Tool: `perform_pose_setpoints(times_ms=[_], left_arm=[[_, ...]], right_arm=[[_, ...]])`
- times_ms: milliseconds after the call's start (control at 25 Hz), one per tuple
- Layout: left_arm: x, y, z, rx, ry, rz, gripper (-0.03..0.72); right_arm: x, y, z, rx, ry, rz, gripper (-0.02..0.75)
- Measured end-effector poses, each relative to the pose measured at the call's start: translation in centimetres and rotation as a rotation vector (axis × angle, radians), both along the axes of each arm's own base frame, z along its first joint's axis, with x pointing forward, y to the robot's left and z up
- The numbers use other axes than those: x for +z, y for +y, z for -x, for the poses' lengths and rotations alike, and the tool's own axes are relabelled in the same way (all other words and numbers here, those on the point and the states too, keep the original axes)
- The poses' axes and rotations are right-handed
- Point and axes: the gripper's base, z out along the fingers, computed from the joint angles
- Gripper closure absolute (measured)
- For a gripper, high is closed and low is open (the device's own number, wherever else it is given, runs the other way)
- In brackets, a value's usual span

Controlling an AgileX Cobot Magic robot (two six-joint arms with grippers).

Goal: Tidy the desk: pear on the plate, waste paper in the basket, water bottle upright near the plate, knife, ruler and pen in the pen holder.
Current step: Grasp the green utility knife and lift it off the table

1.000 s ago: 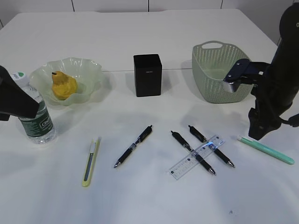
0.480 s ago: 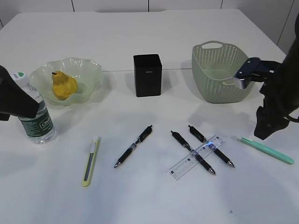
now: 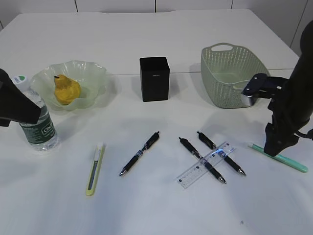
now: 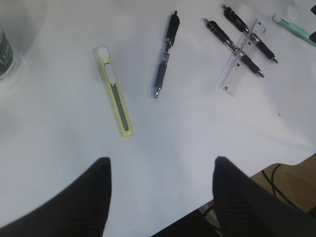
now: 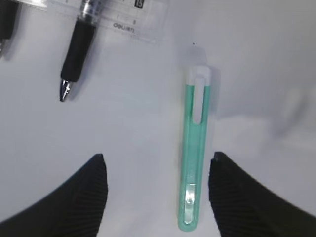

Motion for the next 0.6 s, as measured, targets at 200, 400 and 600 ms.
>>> perform_pose_setpoints(times_ms=[200, 400, 600], left_arm=[[0.0, 0.0, 0.0, 0.001, -0.002, 0.000, 0.232], [0.0, 0.0, 0.0, 0.001, -0.002, 0.000, 0.232], [0.0, 0.0, 0.0, 0.001, 0.000, 0.000, 0.232]], right_arm=[[-1.0, -0.4, -0.4, -0.032, -0.006, 0.041, 0.230], [-1.1, -0.5, -0.7, -0.069, -0.025, 0.057, 0.230], [-1.9, -0.4, -0.8, -0.092, -0.006, 0.057, 0.229]])
